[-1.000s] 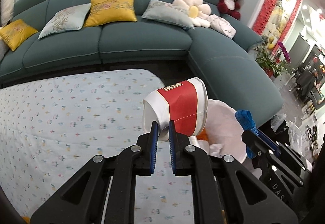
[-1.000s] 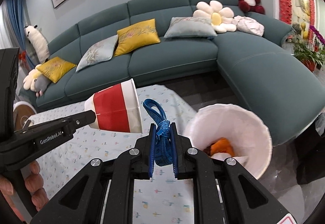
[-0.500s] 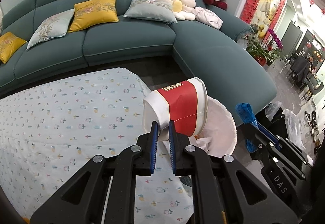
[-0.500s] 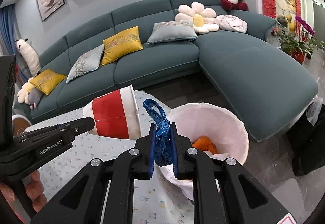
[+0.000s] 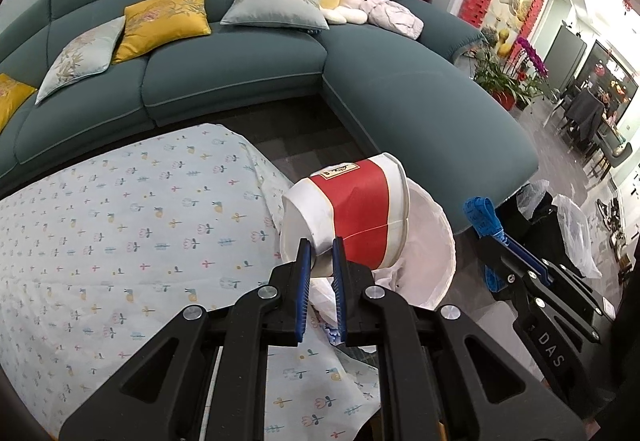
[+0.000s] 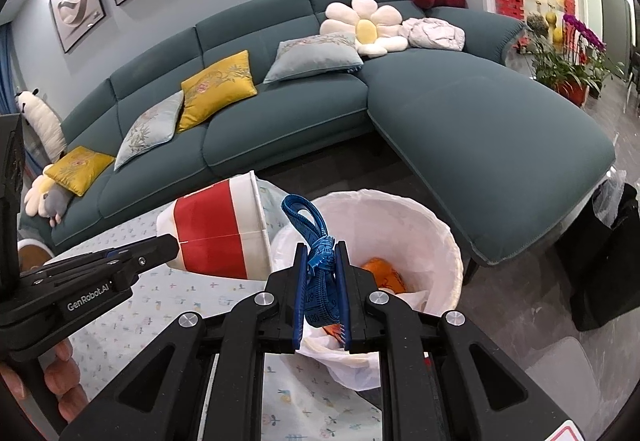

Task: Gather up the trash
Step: 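Carry the paper cup and blue strap to the wastebasket and open both tools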

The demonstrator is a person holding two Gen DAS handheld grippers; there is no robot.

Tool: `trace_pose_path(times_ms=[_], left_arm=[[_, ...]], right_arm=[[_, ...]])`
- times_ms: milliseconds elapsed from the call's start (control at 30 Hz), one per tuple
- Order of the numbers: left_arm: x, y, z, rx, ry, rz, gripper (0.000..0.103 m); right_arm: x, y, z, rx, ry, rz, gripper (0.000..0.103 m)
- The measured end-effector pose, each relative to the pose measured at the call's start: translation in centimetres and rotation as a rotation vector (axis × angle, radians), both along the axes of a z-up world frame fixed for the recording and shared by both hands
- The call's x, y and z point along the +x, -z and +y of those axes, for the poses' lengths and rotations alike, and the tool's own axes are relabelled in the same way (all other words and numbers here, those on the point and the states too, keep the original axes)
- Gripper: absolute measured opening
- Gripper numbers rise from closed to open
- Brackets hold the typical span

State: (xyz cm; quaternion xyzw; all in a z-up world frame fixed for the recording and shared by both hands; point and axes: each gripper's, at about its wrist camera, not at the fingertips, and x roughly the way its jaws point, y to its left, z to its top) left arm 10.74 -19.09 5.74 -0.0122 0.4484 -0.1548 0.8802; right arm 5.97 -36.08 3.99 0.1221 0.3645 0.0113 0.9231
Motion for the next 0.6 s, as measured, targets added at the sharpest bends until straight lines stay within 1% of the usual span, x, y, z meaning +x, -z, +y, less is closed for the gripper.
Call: trace_pose_path(times_ms=[300, 533, 600], left_arm=[[0.9, 1.7, -1.7, 0.015, 0.022, 0.021, 0.011], [1.7, 2.3, -3.0, 0.018, 0.027, 0.026, 0.011], [1.7, 2.5, -3.1, 0.021, 0.02, 0.032, 0.015]], right_arm=[[1.0, 1.7, -1.5, 0.008, 0.014, 0.029, 0.013], [2.1, 2.4, -2.1, 0.001, 0.025, 0.044, 0.014], [2.2, 2.6, -2.1, 0.008, 0.028, 0.047, 0.016]])
